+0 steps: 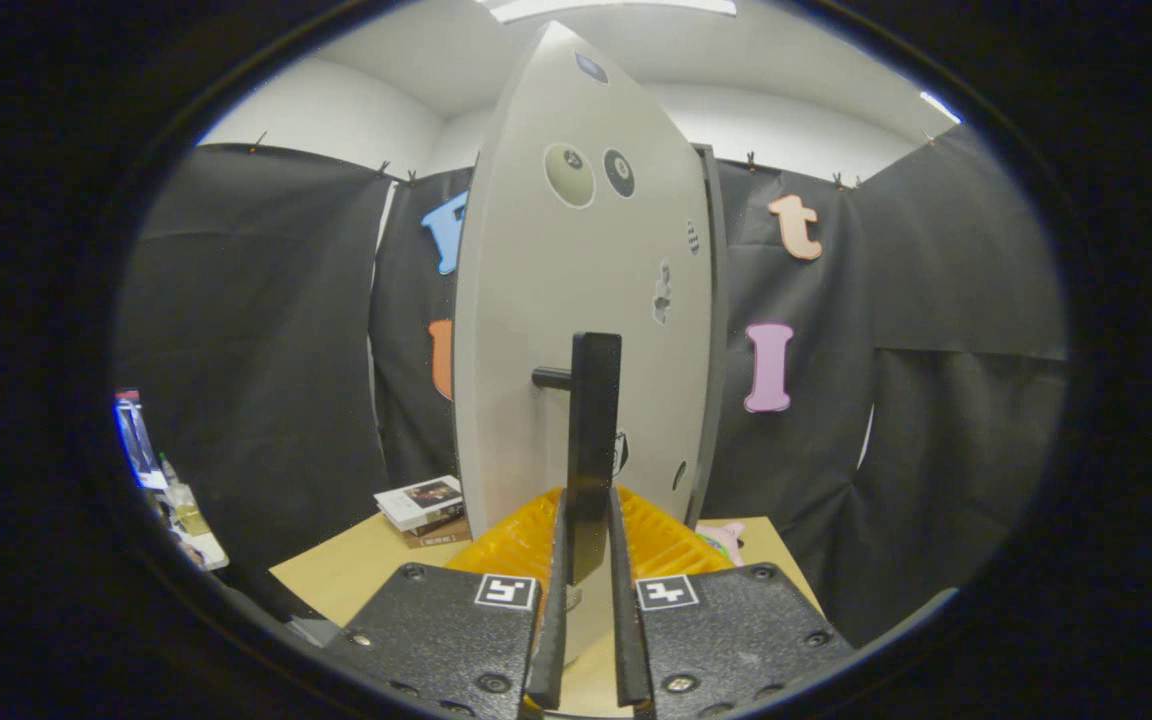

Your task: Open the shoe cabinet door, grab the shoes and put them into the shoe cabinet, then close the shoe cabinet door.

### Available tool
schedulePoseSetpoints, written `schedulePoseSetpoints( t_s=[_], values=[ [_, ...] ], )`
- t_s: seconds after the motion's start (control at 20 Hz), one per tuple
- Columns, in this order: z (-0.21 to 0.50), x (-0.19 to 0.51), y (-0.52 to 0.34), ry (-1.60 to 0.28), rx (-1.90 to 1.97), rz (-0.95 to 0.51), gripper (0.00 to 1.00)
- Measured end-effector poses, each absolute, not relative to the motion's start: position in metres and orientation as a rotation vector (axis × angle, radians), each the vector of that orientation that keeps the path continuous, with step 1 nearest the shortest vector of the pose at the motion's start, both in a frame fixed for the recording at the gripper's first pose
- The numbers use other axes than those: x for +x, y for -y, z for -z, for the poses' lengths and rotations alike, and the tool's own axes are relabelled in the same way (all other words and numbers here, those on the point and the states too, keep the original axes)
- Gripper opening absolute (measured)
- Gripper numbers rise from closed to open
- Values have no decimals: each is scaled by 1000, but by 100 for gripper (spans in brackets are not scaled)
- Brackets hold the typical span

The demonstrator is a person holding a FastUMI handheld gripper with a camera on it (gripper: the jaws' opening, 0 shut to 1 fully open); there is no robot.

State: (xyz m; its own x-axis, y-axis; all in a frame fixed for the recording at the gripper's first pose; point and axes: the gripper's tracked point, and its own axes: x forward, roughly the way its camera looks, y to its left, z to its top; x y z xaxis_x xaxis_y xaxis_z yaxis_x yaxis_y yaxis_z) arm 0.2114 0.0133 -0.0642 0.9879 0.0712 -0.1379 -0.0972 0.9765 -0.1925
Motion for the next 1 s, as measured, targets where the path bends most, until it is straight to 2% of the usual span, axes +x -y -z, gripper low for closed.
schedulePoseSetpoints(
  t_s=[0.35,0.55,0.65,1.0],
  values=[
    [62,212,7,-120,-183,7,23],
    [52,217,31,-72,-181,96,16],
    [54,220,30,-79,-163,72,6],
    [54,221,37,-98,-131,-17,4]
  ],
)
